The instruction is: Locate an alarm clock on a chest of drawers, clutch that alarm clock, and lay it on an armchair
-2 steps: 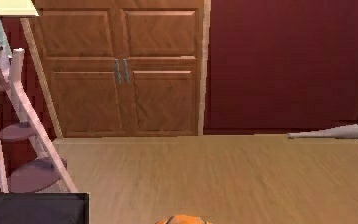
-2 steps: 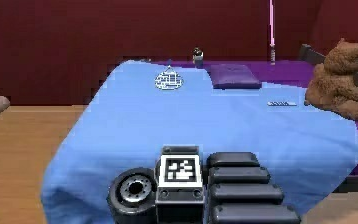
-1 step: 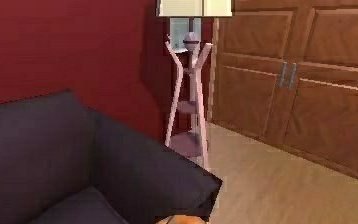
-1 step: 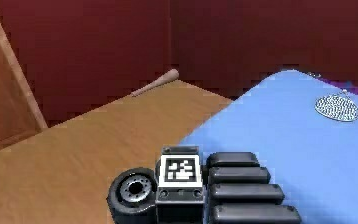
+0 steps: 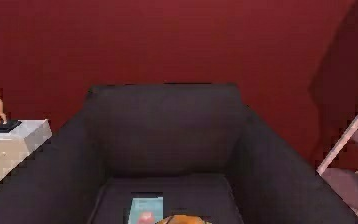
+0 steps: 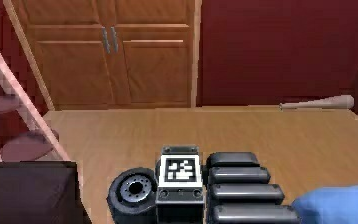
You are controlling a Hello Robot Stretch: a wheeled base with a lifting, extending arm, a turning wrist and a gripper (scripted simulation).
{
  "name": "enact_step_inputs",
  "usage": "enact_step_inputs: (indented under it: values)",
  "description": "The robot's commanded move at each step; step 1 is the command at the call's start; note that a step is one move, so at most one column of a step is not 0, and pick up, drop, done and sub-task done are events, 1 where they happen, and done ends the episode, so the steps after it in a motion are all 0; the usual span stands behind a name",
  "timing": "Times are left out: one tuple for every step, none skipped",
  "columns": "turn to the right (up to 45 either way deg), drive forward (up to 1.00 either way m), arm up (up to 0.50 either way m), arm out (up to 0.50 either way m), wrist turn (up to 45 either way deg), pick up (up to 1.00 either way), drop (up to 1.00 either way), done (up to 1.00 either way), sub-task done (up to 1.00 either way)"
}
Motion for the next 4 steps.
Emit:
enact_step_inputs:
  values:
    - [45.0, 0.0, 0.0, 0.0, 0.0, 0.0, 0.0, 0.0, 0.0]
    - [42.0, 0.0, 0.0, 0.0, 0.0, 0.0, 0.0, 0.0, 0.0]
    - [-45.0, 0.0, 0.0, 0.0, 0.0, 0.0, 0.0, 0.0, 0.0]
    - [-45.0, 0.0, 0.0, 0.0, 0.0, 0.0, 0.0, 0.0, 0.0]
